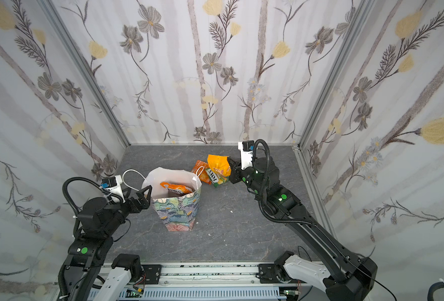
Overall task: Place the snacks into the paper bag
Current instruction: 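Lift the Lot100 packet with the right gripper and raise it high, then carry the Lot100 packet with the right gripper over the bag opening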
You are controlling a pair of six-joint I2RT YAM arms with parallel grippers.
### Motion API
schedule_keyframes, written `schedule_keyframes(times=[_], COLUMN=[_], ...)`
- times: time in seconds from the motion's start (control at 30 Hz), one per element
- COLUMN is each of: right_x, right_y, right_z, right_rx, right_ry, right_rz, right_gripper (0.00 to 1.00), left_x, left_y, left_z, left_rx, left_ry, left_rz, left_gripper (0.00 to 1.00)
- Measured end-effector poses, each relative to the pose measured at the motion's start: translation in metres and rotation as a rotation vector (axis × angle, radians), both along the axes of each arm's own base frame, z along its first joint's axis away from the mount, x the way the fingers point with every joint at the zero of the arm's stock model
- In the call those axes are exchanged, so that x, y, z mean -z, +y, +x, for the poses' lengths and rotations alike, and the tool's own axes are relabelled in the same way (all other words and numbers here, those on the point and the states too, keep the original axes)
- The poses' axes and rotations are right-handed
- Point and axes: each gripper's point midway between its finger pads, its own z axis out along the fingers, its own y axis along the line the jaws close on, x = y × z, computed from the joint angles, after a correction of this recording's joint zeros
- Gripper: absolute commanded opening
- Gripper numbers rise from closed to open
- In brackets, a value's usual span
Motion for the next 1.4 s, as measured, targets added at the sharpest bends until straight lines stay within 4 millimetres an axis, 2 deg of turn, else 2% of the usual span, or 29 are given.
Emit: schedule_keyframes(times=[0.3, 0.7, 0.97, 1.23, 1.4], right_x=[-0.029, -0.082, -0.116, -0.145, -0.154], right_y=[0.012, 0.029, 0.044, 0.079, 0.102], right_z=[0.004, 0.013, 0.009, -0.006, -0.022], right_rx=[-0.02, -0.035, -0.069, -0.167, -0.233], right_ry=[-0.031, -0.115, -0.175, -0.221, -0.232], right_rz=[-0.006, 0.035, 0.064, 0.085, 0.091], right_gripper=[0.0, 0.0, 0.0, 0.0, 0.0], left_x=[0.0, 0.0, 0.0, 0.0, 0.0], left_y=[0.0, 0.0, 0.0, 0.0, 0.0], left_z=[0.0, 0.0, 0.0, 0.0, 0.0], left_rx=[0.0, 0.0, 0.0, 0.0, 0.0], left_ry=[-0.001, 0.0, -0.001, -0.001, -0.002], left_rz=[0.0, 0.0, 0.0, 0.0, 0.0], left_gripper=[1.0, 1.0, 1.0, 1.0, 1.0])
